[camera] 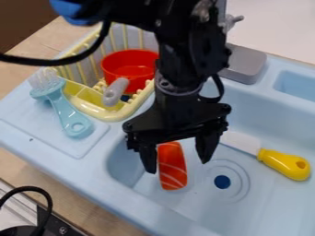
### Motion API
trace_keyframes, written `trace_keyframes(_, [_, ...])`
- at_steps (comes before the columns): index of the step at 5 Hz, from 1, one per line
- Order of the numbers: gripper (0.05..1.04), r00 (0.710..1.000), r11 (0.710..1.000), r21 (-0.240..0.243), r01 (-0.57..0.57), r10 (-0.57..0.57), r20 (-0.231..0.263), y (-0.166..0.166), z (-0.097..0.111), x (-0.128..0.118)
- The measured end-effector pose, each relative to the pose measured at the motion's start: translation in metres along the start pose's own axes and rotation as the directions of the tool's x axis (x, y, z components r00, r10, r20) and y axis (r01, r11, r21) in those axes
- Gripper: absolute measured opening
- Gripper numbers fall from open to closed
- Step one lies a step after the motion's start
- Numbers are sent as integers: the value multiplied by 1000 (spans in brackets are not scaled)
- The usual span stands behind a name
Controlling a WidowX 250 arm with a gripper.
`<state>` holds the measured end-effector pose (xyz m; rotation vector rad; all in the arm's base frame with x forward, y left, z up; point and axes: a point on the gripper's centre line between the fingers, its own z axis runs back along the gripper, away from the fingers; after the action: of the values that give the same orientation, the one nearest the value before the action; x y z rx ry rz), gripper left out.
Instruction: Put the salmon into the red pot
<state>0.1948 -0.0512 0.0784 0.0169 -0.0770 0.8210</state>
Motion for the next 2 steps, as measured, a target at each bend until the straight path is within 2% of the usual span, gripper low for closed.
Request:
trace_keyframes(1, [1000,1000,1000,21,-13,13,-14,4,-7,5])
trace_keyframes(2, [952,1000,999,31,-13,13,-21,5,-14,3])
